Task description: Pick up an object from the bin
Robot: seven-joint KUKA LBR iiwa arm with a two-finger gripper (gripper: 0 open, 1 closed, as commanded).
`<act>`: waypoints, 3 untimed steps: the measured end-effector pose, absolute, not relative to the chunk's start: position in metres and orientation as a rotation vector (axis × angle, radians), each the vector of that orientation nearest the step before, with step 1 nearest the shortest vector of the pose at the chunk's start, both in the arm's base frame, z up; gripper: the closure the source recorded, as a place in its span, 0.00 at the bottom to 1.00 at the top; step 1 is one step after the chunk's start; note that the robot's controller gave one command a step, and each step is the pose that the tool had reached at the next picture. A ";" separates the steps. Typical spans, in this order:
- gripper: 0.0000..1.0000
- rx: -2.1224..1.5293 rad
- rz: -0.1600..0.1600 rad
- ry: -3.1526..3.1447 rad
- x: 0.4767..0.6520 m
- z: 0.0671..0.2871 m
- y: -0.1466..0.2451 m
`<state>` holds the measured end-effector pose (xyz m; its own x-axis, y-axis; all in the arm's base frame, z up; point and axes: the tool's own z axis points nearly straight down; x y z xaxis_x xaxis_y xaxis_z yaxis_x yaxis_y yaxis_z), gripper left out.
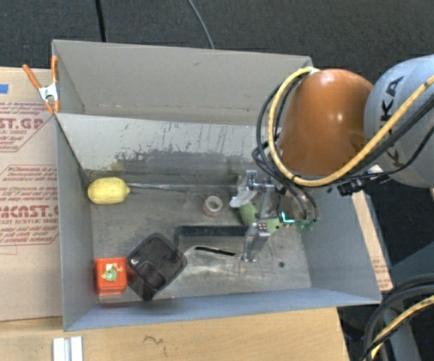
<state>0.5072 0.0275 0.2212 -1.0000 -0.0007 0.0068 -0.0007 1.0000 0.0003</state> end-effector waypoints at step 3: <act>0.00 -0.227 -0.003 -3.181 0.511 0.104 0.021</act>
Offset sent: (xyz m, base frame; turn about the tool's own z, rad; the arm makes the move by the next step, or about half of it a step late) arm -0.0088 -0.0081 -0.1512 0.3540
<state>0.5113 0.0213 0.1040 -0.9888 0.1419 -0.0470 0.1418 0.9899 0.0051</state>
